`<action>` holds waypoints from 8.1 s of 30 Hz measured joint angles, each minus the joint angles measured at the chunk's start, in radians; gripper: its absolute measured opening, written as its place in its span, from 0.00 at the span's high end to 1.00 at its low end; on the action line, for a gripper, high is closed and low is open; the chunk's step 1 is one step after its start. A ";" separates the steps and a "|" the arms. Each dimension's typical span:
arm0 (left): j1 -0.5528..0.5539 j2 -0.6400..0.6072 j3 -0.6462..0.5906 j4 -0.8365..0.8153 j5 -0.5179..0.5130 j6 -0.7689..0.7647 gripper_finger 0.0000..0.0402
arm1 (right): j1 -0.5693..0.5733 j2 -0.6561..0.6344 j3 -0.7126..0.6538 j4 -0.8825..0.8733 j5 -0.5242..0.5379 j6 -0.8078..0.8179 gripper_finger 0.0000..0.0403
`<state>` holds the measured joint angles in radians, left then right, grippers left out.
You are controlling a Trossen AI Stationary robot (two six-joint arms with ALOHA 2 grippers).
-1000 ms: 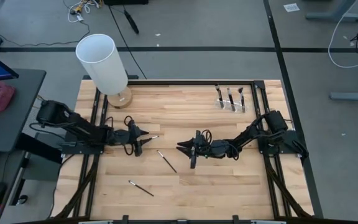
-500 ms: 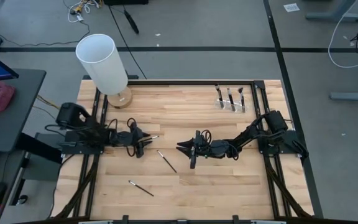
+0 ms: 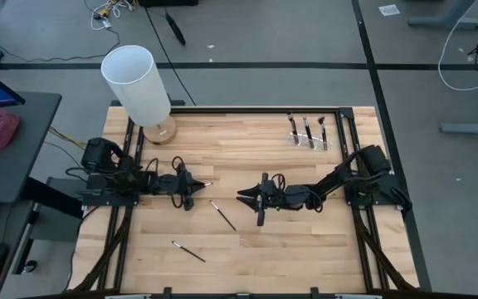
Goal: Put items in baskets/containers
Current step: Put the eyeshadow brush into the transparent organizer
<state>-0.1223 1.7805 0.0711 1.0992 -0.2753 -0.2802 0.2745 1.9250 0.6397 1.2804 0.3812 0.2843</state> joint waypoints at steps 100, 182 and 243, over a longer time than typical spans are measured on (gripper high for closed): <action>-0.006 0.006 0.287 0.451 0.150 0.086 0.95 | 0.022 0.153 0.114 0.266 0.186 -0.096 0.84; -0.006 0.006 0.288 0.268 0.093 0.029 0.52 | -0.996 -0.636 0.360 -2.256 -0.068 -0.043 0.98; -0.006 0.001 0.289 0.246 0.095 -0.056 0.52 | -0.343 -0.866 0.224 -1.660 -0.077 0.094 0.70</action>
<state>-0.1284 1.7816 0.3599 1.3448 -0.1805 -0.3363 -0.0681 1.0595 0.8641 -0.3795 0.3044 0.3784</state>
